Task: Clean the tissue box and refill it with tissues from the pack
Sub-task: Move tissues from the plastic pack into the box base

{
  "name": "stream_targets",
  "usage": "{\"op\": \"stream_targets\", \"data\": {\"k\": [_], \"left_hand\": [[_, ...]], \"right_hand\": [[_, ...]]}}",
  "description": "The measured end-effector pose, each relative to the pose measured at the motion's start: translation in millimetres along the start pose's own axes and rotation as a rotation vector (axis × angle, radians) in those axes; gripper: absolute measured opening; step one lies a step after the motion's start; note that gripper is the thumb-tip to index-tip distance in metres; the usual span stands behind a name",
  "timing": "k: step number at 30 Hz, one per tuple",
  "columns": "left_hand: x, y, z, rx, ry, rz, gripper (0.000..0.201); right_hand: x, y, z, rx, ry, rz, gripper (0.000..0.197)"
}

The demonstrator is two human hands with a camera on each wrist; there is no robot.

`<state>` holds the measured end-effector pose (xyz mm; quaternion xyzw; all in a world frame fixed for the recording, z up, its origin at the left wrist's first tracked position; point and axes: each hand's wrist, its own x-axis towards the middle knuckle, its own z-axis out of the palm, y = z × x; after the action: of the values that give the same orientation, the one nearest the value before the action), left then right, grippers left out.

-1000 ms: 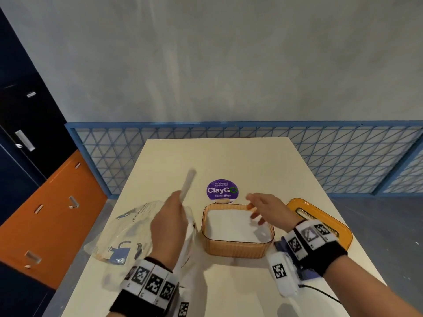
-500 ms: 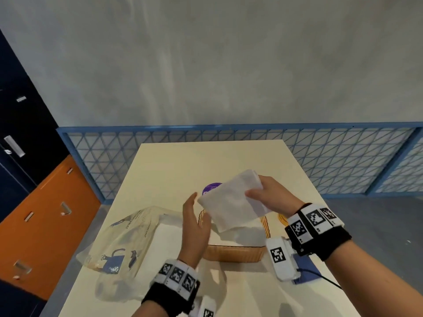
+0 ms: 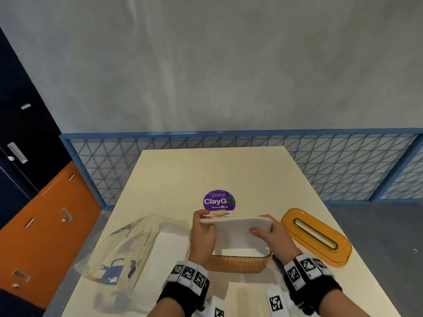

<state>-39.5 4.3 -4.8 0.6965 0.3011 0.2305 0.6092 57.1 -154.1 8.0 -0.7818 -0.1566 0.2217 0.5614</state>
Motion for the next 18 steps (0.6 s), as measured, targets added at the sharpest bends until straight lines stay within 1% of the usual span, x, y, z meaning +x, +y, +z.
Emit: {"op": "stream_targets", "data": {"k": [3, 4, 6, 7, 9, 11, 14, 16, 18], "left_hand": [[4, 3, 8, 0.021, 0.019, 0.018, 0.03], [4, 7, 8, 0.01, 0.03, 0.037, 0.026], [3, 12, 6, -0.039, 0.053, 0.087, 0.023], [2, 13, 4, -0.059, 0.073, 0.101, 0.025], [2, 9, -1, -0.058, 0.095, 0.087, 0.031], [0, 2, -1, -0.002, 0.051, 0.057, 0.039], [0, 2, 4, 0.123, -0.022, 0.089, 0.042], [4, 7, 6, 0.166, 0.007, 0.118, 0.041], [10, 11, 7, 0.208, 0.068, 0.1, 0.043]], "right_hand": [[10, 3, 6, -0.001, 0.052, 0.014, 0.025], [12, -1, 7, -0.005, 0.056, 0.001, 0.028], [16, -10, 4, -0.001, 0.043, -0.038, 0.028], [17, -12, 2, 0.01, 0.03, -0.045, 0.026], [18, -11, -2, -0.02, 0.007, -0.021, 0.027], [17, -4, -1, -0.072, -0.012, 0.023, 0.03], [19, -2, 3, -0.165, -0.019, 0.021, 0.037], [23, -7, 4, -0.215, 0.021, 0.015, 0.037], [26, -9, 3, -0.243, 0.063, 0.041, 0.031]]}}
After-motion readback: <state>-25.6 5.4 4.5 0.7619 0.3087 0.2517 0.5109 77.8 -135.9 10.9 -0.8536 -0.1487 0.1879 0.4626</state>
